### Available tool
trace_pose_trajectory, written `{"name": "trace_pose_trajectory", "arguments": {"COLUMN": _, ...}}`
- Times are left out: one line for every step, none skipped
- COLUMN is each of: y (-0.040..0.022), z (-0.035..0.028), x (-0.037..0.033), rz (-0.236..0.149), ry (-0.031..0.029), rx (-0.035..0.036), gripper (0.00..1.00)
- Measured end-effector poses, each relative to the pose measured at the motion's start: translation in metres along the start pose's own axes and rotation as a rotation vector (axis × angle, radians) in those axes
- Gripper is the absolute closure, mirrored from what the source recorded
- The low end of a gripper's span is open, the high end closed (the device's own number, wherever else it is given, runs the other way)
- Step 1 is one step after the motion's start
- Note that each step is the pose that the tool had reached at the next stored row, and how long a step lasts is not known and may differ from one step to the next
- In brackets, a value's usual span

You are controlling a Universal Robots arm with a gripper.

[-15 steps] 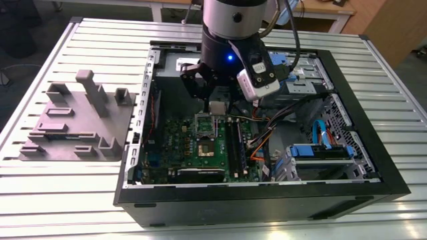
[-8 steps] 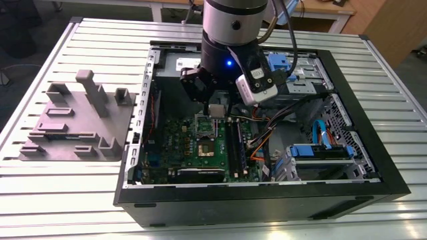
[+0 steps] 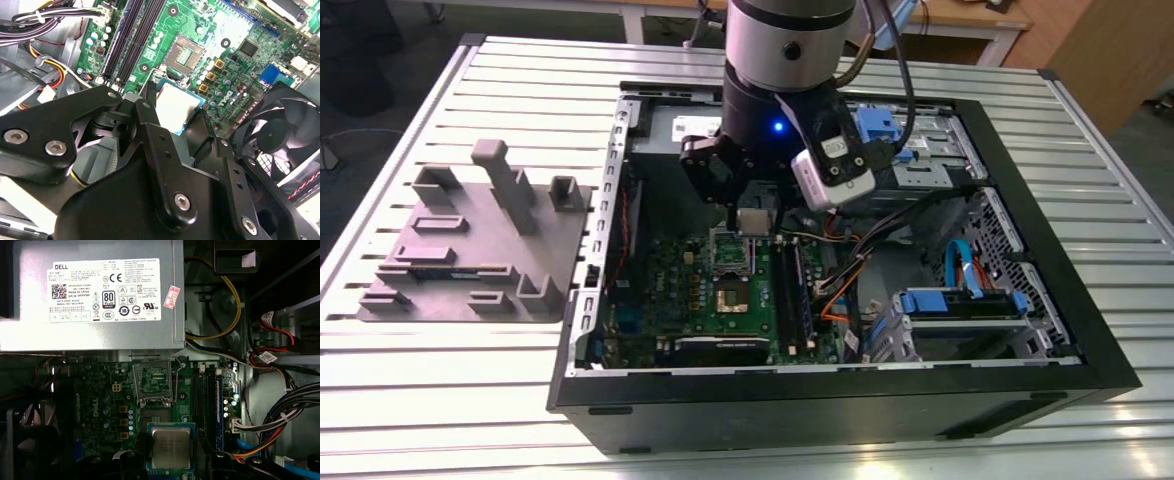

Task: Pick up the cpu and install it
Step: 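Place the cpu into insertion slot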

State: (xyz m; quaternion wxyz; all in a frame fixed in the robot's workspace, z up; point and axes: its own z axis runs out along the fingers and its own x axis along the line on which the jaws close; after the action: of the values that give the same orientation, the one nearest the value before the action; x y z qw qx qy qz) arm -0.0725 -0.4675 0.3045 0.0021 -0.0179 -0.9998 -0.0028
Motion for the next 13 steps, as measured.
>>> {"name": "trace_pose_trajectory", "arguments": {"y": 0.0001, "z": 0.0009, "x": 0.0000, "rz": 0.000, "ry": 0.0005, "rx": -0.0005, "gripper": 0.53}}
{"name": "trace_pose_trajectory", "arguments": {"y": 0.0000, "z": 0.0023, "x": 0.0001, "rz": 0.000, "ry": 0.0016, "rx": -0.0005, "gripper": 0.53}}
{"name": "trace_pose_trajectory", "arguments": {"y": -0.0001, "z": 0.0042, "x": 0.0001, "rz": -0.002, "ry": 0.0020, "rx": -0.0008, "gripper": 0.53}}
{"name": "trace_pose_trajectory", "arguments": {"y": -0.0002, "z": 0.0061, "x": 0.0000, "rz": -0.006, "ry": 0.0021, "rx": -0.0010, "gripper": 0.53}}
{"name": "trace_pose_trajectory", "arguments": {"y": -0.0004, "z": 0.0078, "x": -0.0001, "rz": -0.011, "ry": 0.0025, "rx": -0.0009, "gripper": 0.53}}
{"name": "trace_pose_trajectory", "arguments": {"y": -0.0008, "z": 0.0096, "x": -0.0001, "rz": -0.016, "ry": 0.0030, "rx": -0.0009, "gripper": 0.53}}
{"name": "trace_pose_trajectory", "arguments": {"y": -0.0010, "z": 0.0114, "x": -0.0001, "rz": -0.022, "ry": 0.0034, "rx": -0.0009, "gripper": 0.53}}
{"name": "trace_pose_trajectory", "arguments": {"y": -0.0012, "z": 0.0132, "x": 0.0000, "rz": -0.027, "ry": 0.0036, "rx": -0.0007, "gripper": 0.53}}
{"name": "trace_pose_trajectory", "arguments": {"y": -0.0012, "z": 0.0150, "x": 0.0000, "rz": -0.031, "ry": 0.0038, "rx": -0.0007, "gripper": 0.53}}
{"name": "trace_pose_trajectory", "arguments": {"y": -0.0012, "z": 0.0168, "x": 0.0000, "rz": -0.035, "ry": 0.0038, "rx": -0.0008, "gripper": 0.53}}
{"name": "trace_pose_trajectory", "arguments": {"y": -0.0012, "z": 0.0187, "x": 0.0000, "rz": -0.038, "ry": 0.0038, "rx": -0.0007, "gripper": 0.53}}
{"name": "trace_pose_trajectory", "arguments": {"y": -0.0012, "z": 0.0205, "x": 0.0000, "rz": -0.040, "ry": 0.0039, "rx": -0.0007, "gripper": 0.53}}
{"name": "trace_pose_trajectory", "arguments": {"y": -0.0012, "z": 0.0223, "x": 0.0000, "rz": -0.043, "ry": 0.0039, "rx": -0.0007, "gripper": 0.53}}
